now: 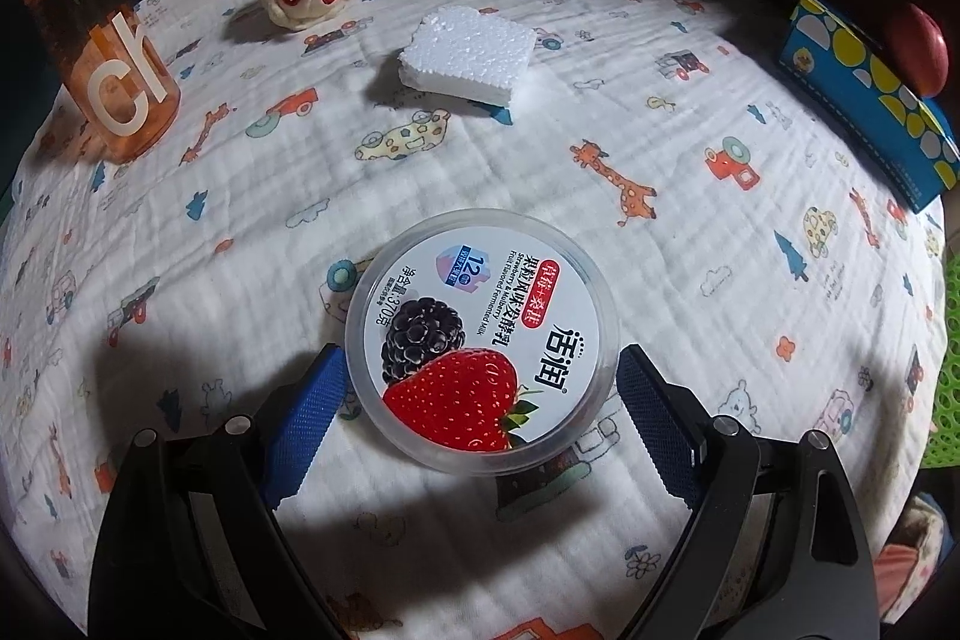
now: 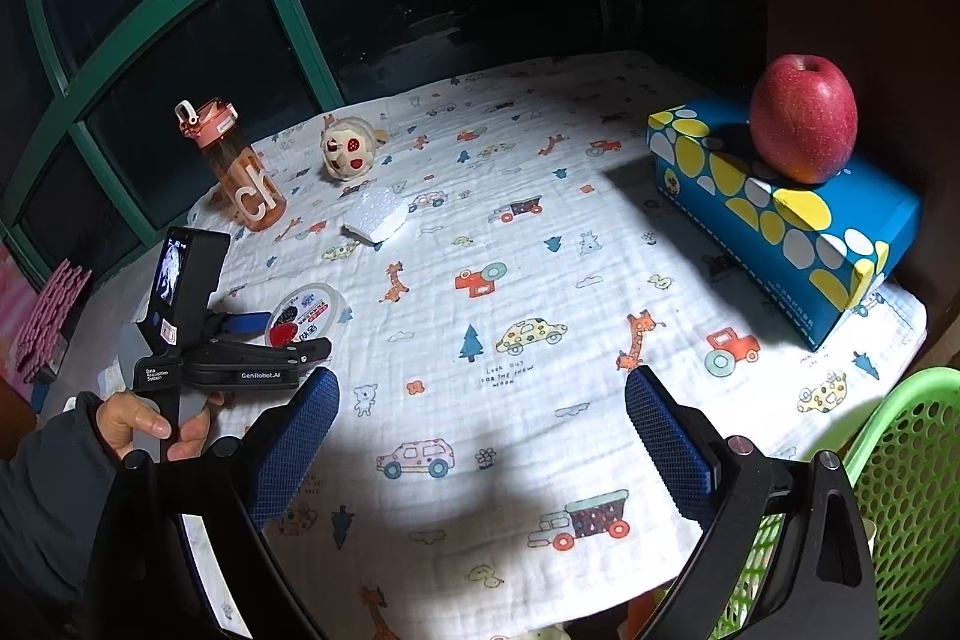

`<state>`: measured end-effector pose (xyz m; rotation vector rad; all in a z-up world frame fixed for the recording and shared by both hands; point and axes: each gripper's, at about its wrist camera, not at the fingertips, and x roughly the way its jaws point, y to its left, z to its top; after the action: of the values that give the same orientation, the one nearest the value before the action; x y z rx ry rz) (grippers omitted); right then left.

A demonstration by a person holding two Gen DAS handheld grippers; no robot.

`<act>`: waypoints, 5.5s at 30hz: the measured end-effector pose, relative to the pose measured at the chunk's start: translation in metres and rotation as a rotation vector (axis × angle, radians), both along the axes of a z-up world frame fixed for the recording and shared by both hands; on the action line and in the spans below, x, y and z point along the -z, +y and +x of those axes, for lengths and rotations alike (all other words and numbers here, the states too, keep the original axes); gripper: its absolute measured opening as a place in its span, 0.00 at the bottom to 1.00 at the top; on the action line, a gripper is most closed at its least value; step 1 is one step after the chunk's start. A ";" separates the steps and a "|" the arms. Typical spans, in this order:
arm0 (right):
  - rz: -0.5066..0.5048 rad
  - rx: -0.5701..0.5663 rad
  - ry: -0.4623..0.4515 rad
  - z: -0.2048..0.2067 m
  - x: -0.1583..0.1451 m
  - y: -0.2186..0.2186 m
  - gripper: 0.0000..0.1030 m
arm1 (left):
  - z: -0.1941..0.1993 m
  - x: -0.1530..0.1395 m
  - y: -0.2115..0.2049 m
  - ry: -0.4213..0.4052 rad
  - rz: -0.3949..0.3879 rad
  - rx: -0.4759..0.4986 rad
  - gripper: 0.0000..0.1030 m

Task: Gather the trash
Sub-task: 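Grasp the berry-printed yogurt cup with the left tool, then grasp the white foam block with the right tool while the left tool holds the cup, then carry the yogurt cup and foam block to the green basket, then open both tools over the basket to drop the cup and foam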

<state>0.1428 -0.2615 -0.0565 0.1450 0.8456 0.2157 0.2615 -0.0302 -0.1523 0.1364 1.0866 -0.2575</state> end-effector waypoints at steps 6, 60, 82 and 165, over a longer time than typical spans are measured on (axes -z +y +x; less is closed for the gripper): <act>-0.008 -0.020 0.004 0.007 0.002 0.009 0.90 | 0.004 0.002 0.004 -0.019 -0.011 0.011 0.84; -0.207 -0.440 0.109 0.257 0.110 0.179 0.65 | -0.010 -0.040 0.152 -0.067 -0.183 -0.269 0.83; -0.112 -0.172 0.075 0.059 0.019 0.075 0.64 | -0.076 -0.089 0.078 -0.120 -0.237 -0.123 0.83; -0.015 0.676 -0.101 -0.259 -0.036 -0.259 0.77 | -0.198 -0.100 -0.316 0.084 -0.278 0.639 0.88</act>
<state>-0.1164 -0.5201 -0.0209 0.3921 0.6567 -0.4146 0.0633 -0.3459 -0.0520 0.2233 1.0550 -0.9906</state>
